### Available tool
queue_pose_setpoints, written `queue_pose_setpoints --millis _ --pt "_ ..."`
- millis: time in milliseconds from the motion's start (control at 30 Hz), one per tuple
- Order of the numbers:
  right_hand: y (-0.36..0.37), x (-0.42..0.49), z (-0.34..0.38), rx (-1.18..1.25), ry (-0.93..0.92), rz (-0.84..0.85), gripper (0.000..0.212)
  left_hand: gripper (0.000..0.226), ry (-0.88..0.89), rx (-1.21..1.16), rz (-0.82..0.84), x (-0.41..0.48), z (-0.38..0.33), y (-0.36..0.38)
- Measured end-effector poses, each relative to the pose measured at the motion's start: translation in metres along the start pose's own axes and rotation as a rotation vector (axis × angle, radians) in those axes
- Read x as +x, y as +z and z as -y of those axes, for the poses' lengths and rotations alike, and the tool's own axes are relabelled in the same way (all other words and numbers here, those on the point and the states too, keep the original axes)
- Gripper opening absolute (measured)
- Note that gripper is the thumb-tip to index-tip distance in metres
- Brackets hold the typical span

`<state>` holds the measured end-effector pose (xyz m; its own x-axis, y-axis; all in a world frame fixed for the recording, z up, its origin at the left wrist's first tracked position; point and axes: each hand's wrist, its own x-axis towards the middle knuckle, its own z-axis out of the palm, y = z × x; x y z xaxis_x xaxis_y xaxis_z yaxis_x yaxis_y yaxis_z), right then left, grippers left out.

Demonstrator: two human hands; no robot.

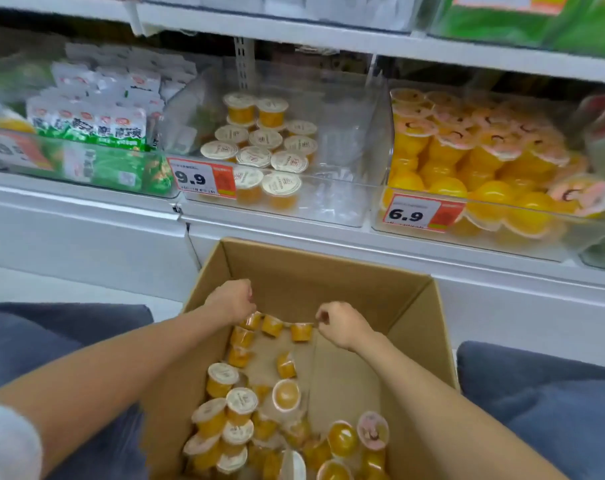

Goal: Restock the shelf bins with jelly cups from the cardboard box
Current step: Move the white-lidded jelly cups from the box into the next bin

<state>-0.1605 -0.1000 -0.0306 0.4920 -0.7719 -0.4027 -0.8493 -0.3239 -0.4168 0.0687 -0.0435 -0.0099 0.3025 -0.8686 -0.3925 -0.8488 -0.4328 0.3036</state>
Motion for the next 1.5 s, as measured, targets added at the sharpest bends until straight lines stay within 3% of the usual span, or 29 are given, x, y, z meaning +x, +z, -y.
queue_pose_setpoints --millis 100,267,367,433,500,600,700,867,1067,1167,1300,1500 --pt "0.045 0.014 -0.028 0.049 0.15 0.163 0.039 0.019 -0.112 0.102 0.18 0.023 0.027 0.045" --pt "0.119 0.039 -0.039 0.232 0.266 0.311 0.058 0.031 -0.13 0.103 0.349 0.045 0.046 0.101" --pt "0.159 0.057 -0.034 0.312 0.299 0.347 0.058 0.01 -0.176 -0.014 0.325 0.059 0.055 0.123" --pt "0.18 0.064 -0.028 0.386 0.328 0.363 0.067 0.066 -0.223 -0.114 0.311 0.068 0.063 0.141" --pt "0.196 0.069 -0.024 0.43 0.359 0.325 0.073 0.083 -0.248 -0.17 0.278 0.074 0.067 0.153" --pt "0.206 0.074 -0.021 0.518 0.422 0.198 0.06 0.063 -0.303 -0.172 0.14 0.079 0.065 0.166" --pt "0.212 0.077 -0.02 0.72 0.504 0.133 0.051 0.043 -0.344 -0.171 0.142 0.08 0.057 0.172" --pt "0.209 0.075 -0.023 0.827 0.56 0.037 0.041 0.014 -0.357 -0.275 0.038 0.083 0.054 0.181" --pt "0.163 0.054 -0.021 0.574 0.333 -0.131 0.038 0.012 -0.196 -0.315 0.043 0.065 0.05 0.152" --pt "0.121 0.035 -0.014 0.338 0.163 -0.167 0.04 0.027 -0.052 -0.363 0.029 0.045 0.031 0.125" --pt "0.059 -0.004 0.008 0.179 -0.024 -0.33 0.041 0.068 0.146 -0.38 -0.108 0.007 -0.001 0.07" --pt "-0.039 -0.054 0.047 0.013 -0.218 -0.504 0.041 0.06 0.371 -0.4 -0.422 -0.04 -0.031 -0.029"
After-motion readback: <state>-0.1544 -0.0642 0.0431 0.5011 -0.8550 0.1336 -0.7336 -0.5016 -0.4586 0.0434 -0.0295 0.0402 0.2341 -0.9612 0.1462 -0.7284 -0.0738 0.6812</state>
